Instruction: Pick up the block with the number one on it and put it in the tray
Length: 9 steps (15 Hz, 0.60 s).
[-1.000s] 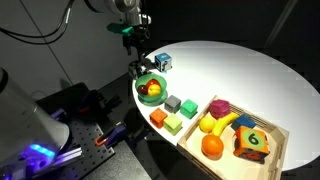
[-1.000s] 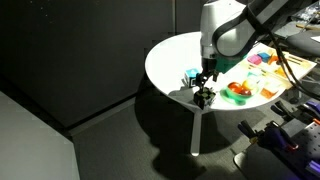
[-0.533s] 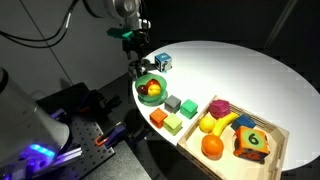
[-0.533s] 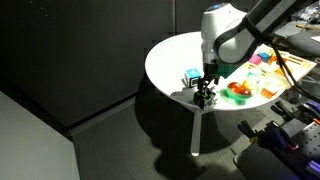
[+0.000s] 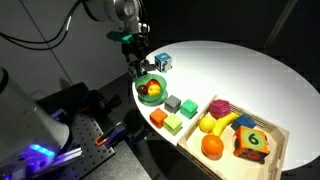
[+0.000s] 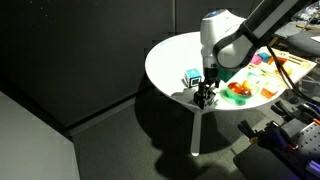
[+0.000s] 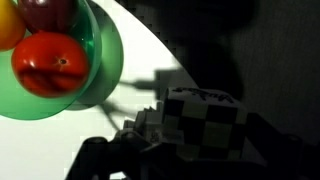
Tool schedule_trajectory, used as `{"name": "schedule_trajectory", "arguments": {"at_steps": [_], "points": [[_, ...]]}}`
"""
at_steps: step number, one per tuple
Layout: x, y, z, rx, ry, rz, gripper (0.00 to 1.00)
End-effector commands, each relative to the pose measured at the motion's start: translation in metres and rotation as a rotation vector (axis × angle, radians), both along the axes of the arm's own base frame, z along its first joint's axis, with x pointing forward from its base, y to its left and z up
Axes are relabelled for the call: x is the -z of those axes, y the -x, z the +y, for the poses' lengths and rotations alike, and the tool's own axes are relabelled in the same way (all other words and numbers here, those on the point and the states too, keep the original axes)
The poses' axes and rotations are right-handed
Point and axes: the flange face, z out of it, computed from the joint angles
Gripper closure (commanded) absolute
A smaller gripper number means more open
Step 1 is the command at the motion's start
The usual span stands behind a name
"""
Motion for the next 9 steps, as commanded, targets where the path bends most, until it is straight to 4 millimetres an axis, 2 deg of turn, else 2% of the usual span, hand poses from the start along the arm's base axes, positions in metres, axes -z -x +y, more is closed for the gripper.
{"name": "schedule_trajectory", "arguments": {"at_steps": [1, 9], "points": [[0.005, -0.004, 0.003, -0.003, 0.022, -0.011, 0.00], [0.018, -0.008, 0.008, -0.013, 0.039, 0.001, 0.00]]}}
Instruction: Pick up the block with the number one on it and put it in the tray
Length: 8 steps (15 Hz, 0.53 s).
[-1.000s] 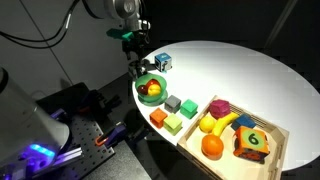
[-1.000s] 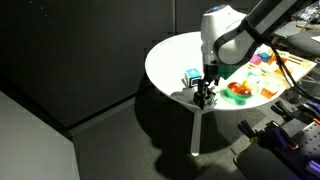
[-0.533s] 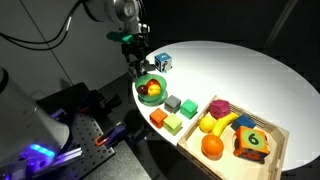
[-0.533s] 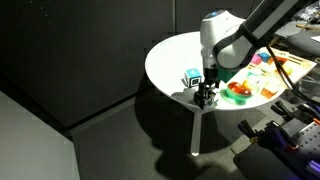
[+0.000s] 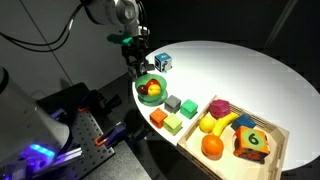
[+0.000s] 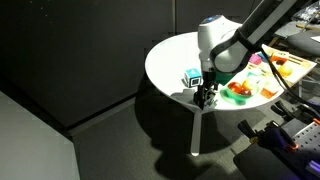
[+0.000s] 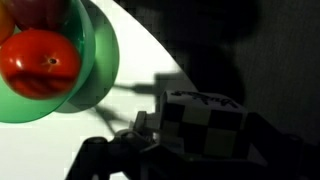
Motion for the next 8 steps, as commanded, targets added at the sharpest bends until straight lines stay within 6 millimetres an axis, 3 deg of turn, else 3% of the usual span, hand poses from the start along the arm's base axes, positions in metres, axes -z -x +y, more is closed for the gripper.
{"name": "schedule_trajectory", "arguments": {"at_steps": [1, 8], "points": [[0.0042, -0.0072, 0.0021, -0.001, 0.027, -0.014, 0.00], [0.0107, -0.0130, -0.0031, 0.010, 0.035, -0.010, 0.00]]}}
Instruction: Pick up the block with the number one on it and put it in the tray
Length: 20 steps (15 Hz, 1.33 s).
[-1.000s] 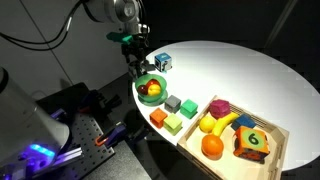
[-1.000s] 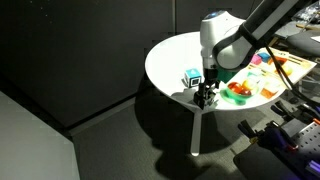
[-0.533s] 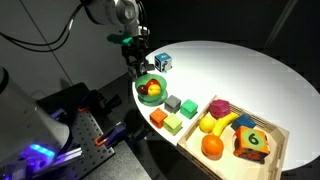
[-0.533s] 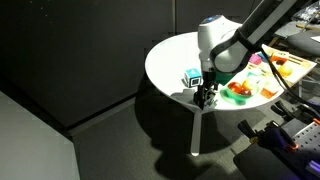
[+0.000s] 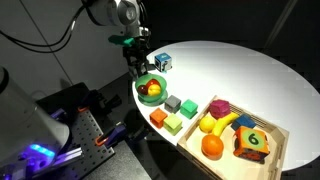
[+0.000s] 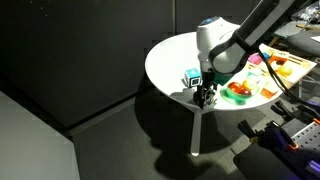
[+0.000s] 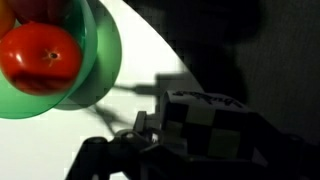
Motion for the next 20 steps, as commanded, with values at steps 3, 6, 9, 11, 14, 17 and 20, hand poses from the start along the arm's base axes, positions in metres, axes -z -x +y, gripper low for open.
{"name": "schedule_trajectory", "arguments": {"at_steps": [3, 6, 9, 11, 14, 17, 20], "points": [[0.009, -0.012, -0.006, 0.026, 0.026, -0.003, 0.00], [0.012, -0.015, -0.009, 0.031, 0.026, 0.003, 0.00], [0.016, -0.017, -0.010, 0.035, 0.026, 0.005, 0.00], [0.016, -0.019, -0.010, 0.038, 0.024, 0.002, 0.27], [0.008, -0.021, -0.010, 0.041, 0.022, -0.007, 0.51], [-0.004, -0.026, -0.010, 0.054, 0.015, -0.026, 0.70], [-0.015, -0.031, -0.010, 0.074, 0.014, -0.044, 0.90]]}}
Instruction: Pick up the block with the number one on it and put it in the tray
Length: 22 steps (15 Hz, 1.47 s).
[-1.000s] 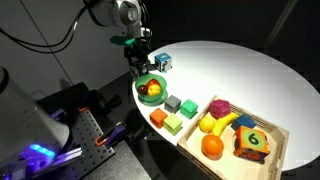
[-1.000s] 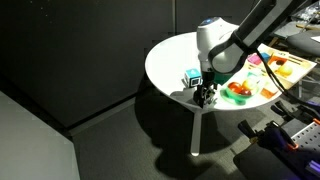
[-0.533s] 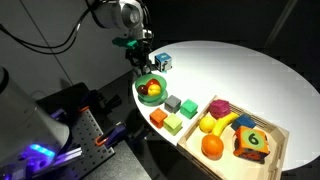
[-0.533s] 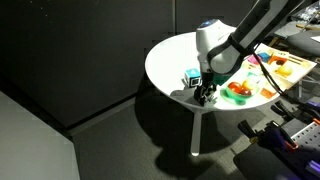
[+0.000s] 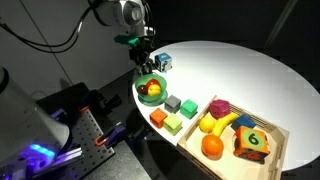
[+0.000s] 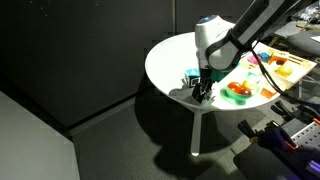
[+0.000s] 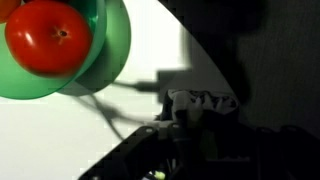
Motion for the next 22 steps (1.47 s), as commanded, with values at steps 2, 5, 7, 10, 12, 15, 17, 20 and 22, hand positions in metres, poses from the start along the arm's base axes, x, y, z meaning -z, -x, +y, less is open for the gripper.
{"name": "schedule_trajectory", "arguments": {"at_steps": [2, 5, 7, 10, 12, 15, 17, 20, 22], "points": [[-0.025, -0.011, -0.003, 0.046, 0.010, -0.032, 0.97], [-0.040, -0.016, -0.005, 0.071, 0.016, -0.050, 1.00], [-0.052, -0.020, -0.007, 0.086, 0.014, -0.068, 0.98], [-0.069, -0.024, -0.013, 0.110, 0.010, -0.097, 0.98], [-0.081, -0.027, -0.019, 0.132, 0.002, -0.112, 0.97], [-0.098, -0.030, -0.033, 0.172, -0.003, -0.134, 0.98], [-0.107, -0.033, -0.043, 0.193, -0.007, -0.143, 0.98], [-0.120, -0.035, -0.061, 0.229, -0.015, -0.158, 0.98], [-0.127, -0.035, -0.074, 0.255, -0.019, -0.170, 0.98]]}}
